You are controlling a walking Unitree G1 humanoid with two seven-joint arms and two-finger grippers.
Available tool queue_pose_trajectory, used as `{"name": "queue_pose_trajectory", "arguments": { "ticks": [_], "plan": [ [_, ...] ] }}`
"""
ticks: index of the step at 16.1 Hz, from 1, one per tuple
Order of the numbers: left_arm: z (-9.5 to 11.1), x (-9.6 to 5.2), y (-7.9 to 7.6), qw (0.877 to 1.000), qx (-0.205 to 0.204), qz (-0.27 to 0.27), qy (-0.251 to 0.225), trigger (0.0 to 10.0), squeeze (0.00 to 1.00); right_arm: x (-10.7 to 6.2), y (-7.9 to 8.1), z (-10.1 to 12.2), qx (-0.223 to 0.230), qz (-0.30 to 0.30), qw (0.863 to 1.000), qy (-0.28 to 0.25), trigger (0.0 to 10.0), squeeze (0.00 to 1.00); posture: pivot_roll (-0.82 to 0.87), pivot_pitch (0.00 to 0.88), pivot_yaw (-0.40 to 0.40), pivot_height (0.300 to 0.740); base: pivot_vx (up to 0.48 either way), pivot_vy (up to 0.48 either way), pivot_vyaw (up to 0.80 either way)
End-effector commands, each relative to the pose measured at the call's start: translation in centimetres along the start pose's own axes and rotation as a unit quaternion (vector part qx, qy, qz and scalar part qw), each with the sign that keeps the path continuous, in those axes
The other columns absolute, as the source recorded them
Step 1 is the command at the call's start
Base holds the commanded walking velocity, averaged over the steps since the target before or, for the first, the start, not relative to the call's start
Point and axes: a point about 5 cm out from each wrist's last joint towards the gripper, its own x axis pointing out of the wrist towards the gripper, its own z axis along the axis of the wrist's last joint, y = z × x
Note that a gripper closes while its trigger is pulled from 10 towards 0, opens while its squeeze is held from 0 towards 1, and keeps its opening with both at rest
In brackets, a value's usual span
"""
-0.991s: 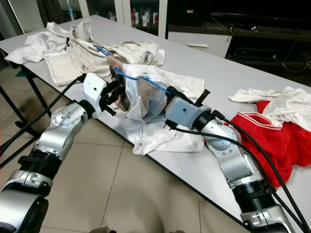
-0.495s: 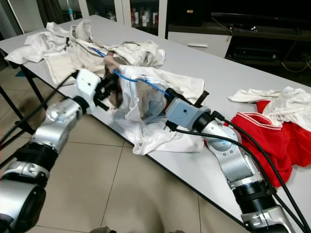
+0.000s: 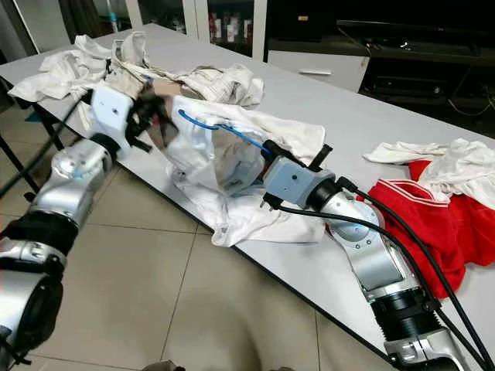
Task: Hang hanger
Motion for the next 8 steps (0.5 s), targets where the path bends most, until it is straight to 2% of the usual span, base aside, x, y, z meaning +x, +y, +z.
{"name": "queue_pose_trajectory", "arguments": {
  "ticks": [1, 3, 4, 6, 7, 8],
  "plan": [
    [0.7, 0.1, 1.2, 1.0, 0.006, 0.025, -0.011, 10.0, 0.0, -0.3, -0.1, 0.0, -0.003, 0.001, 1.0, -0.005, 0.0, 0.0, 0.01, 0.0, 0.008, 0.723, 0.0, 0.0, 0.0],
    [1.1, 0.1, 2.1, 0.999, 0.011, 0.044, -0.019, 10.0, 0.0, -0.3, -0.1, 0.0, -0.002, 0.003, 1.0, -0.005, 0.0, 0.0, 0.01, 0.0, 0.008, 0.723, 0.0, 0.0, 0.0],
    [1.3, -0.1, 3.2, 0.997, 0.013, 0.072, -0.021, 10.0, 0.0, -0.4, 0.0, -0.1, -0.002, 0.004, 1.0, -0.004, 0.0, 0.0, 0.01, 0.0, 0.007, 0.723, 0.0, 0.0, 0.0],
    [1.4, -0.2, 4.0, 0.996, 0.015, 0.09, -0.021, 10.0, 0.0, -0.4, 0.0, -0.1, -0.001, 0.004, 1.0, -0.003, 0.0, 0.0, 0.01, 0.0, 0.006, 0.723, 0.0, 0.0, 0.0],
    [1.2, -0.3, 4.2, 0.996, 0.011, 0.092, -0.013, 10.0, 0.0, -0.4, 0.0, -0.1, -0.001, 0.004, 1.0, -0.004, 0.0, 0.0, 0.01, 0.0, 0.006, 0.723, 0.0, 0.0, 0.0],
    [1.0, -0.2, 3.6, 0.997, 0.005, 0.074, -0.012, 10.0, 0.0, -0.4, -0.1, -0.1, 0.0, 0.003, 1.0, -0.004, 0.0, 0.0, 0.01, 0.0, 0.007, 0.723, 0.0, 0.0, 0.0]
  ]
}}
